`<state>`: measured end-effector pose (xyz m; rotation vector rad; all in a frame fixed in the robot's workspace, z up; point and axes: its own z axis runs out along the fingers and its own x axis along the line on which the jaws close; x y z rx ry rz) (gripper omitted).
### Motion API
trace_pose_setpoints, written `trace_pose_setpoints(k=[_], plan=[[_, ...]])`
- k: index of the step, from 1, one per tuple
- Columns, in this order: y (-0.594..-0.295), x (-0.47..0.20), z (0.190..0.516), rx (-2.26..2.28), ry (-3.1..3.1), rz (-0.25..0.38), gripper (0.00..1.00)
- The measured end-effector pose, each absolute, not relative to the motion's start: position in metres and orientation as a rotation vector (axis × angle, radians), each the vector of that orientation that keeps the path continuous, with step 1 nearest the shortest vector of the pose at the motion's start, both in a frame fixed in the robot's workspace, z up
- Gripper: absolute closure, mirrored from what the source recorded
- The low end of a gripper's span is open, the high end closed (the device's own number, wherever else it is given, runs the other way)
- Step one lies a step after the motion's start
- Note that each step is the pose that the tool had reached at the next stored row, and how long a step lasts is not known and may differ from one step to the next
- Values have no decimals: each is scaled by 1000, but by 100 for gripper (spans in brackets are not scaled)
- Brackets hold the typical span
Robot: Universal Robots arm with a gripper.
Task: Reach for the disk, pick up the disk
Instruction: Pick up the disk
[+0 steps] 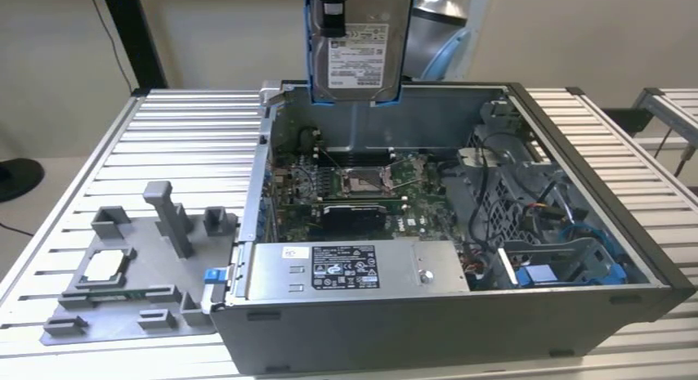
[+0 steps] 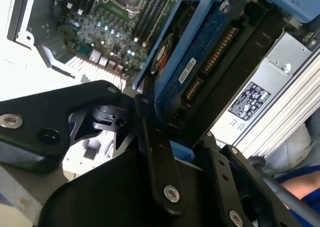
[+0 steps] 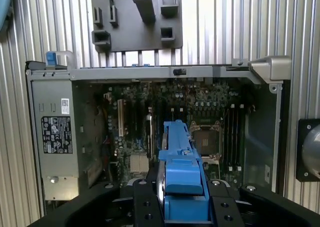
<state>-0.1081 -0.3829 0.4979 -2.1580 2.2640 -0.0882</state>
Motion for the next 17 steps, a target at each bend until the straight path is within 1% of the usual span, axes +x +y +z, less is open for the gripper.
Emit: trace_pose_setpoints(k=[17], plan=[[-383,-65,498,-2158,2264,-88,100]])
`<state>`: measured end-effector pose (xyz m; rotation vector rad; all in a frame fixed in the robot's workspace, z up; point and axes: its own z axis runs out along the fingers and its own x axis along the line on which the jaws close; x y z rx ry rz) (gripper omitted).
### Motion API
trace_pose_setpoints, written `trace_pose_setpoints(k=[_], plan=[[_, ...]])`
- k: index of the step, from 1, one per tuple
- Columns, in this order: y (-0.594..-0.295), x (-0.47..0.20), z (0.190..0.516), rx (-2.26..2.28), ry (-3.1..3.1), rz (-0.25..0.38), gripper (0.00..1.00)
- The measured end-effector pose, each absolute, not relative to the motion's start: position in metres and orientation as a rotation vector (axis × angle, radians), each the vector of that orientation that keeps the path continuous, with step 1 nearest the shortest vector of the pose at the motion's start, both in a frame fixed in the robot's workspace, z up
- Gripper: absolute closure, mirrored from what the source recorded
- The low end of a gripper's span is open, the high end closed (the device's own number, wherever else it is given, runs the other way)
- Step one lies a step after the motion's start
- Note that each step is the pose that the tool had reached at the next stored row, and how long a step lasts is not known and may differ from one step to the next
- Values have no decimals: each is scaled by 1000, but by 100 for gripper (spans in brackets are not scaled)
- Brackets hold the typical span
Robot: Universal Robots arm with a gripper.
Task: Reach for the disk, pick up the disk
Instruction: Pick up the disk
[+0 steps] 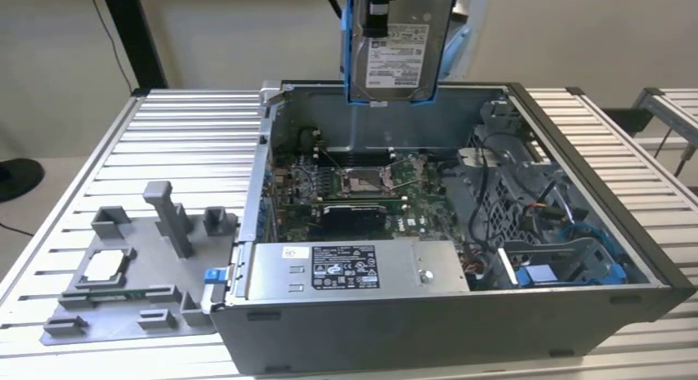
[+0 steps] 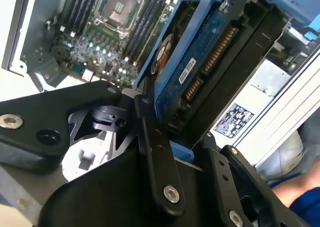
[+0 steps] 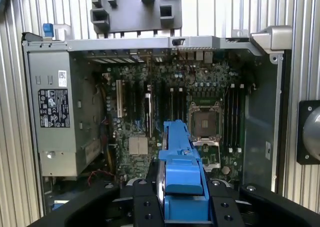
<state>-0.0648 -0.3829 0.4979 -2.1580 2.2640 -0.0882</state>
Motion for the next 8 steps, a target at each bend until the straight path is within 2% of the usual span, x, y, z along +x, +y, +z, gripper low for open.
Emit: trace_pose_setpoints(k=[8], plan=[[-383,-49,498,-2158,2264,-88,100]])
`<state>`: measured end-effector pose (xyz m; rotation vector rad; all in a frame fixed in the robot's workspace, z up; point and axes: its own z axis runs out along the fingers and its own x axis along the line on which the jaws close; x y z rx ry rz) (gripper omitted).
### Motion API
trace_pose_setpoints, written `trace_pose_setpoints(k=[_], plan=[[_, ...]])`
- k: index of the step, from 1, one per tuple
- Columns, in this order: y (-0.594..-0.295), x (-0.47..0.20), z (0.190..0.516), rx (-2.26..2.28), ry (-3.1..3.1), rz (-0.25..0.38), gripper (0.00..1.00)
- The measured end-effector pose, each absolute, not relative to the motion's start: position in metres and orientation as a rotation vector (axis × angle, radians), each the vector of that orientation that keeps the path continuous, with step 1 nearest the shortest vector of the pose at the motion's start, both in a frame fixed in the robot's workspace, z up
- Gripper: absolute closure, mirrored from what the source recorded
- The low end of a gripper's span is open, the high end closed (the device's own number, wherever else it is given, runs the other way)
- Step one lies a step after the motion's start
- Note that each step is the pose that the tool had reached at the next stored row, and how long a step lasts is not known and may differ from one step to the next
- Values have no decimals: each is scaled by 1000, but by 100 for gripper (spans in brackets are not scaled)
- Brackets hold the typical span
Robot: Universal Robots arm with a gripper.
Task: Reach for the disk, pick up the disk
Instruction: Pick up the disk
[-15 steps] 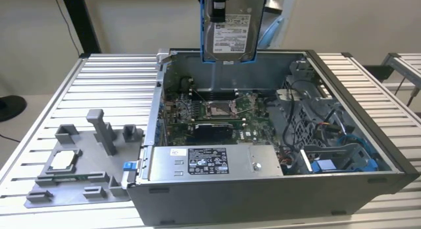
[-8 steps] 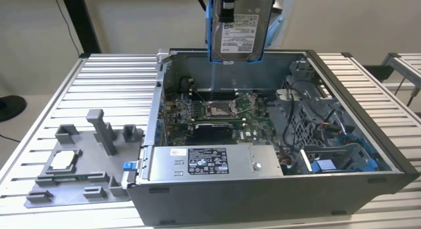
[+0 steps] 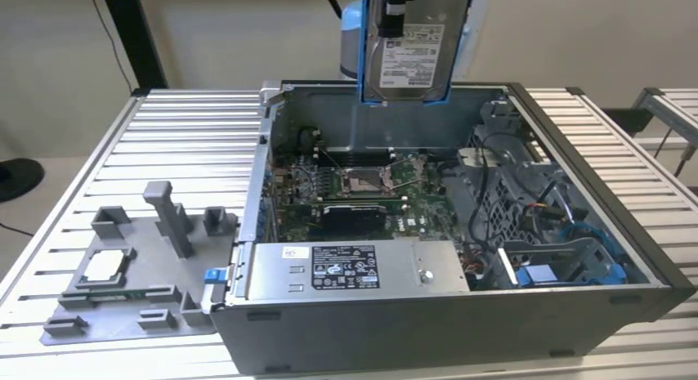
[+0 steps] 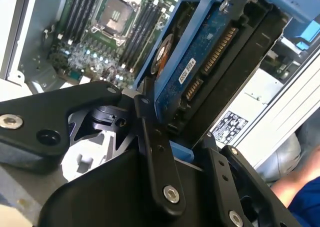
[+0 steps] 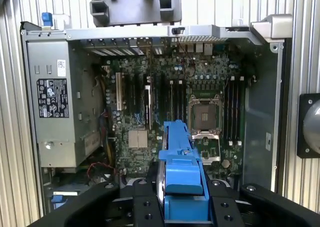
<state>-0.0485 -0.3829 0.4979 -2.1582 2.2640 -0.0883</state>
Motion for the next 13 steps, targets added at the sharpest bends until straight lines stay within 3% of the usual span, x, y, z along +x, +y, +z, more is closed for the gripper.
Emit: trace_pose_setpoints(k=[13], plan=[[-383,-22,498,-2158,2264,-88,100]])
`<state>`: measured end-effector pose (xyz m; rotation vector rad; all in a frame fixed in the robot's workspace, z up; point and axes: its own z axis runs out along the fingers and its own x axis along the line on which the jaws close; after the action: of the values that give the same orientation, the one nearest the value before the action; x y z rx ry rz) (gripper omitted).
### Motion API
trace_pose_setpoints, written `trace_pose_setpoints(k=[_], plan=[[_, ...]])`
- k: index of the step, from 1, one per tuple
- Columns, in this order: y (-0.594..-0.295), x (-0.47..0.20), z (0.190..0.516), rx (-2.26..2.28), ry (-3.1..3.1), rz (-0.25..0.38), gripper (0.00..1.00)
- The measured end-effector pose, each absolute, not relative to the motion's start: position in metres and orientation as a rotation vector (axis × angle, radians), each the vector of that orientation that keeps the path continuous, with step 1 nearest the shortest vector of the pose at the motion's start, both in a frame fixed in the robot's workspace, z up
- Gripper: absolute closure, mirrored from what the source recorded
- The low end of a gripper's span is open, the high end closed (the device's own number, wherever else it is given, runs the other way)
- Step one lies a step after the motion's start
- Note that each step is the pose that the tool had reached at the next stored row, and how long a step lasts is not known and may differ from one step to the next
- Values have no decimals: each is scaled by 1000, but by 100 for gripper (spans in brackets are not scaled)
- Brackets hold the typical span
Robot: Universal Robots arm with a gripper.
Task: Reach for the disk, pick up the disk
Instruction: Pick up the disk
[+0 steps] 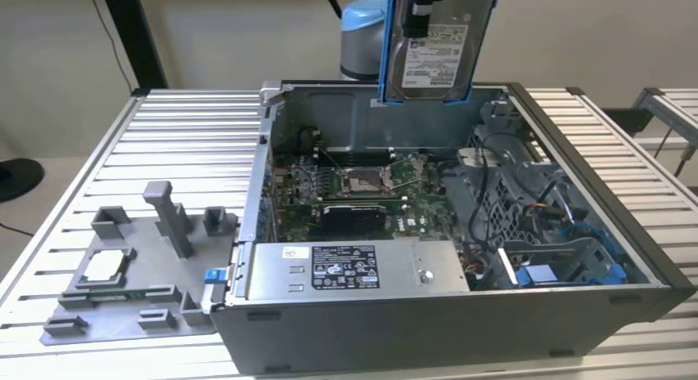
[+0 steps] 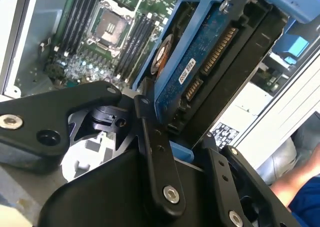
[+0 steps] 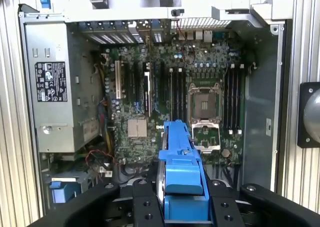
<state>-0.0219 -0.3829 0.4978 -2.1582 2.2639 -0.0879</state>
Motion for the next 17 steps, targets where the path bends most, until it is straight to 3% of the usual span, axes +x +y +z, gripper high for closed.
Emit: trace_pose_setpoints(k=[17], plan=[[-383,12,498,-2158,2264,-88,100]])
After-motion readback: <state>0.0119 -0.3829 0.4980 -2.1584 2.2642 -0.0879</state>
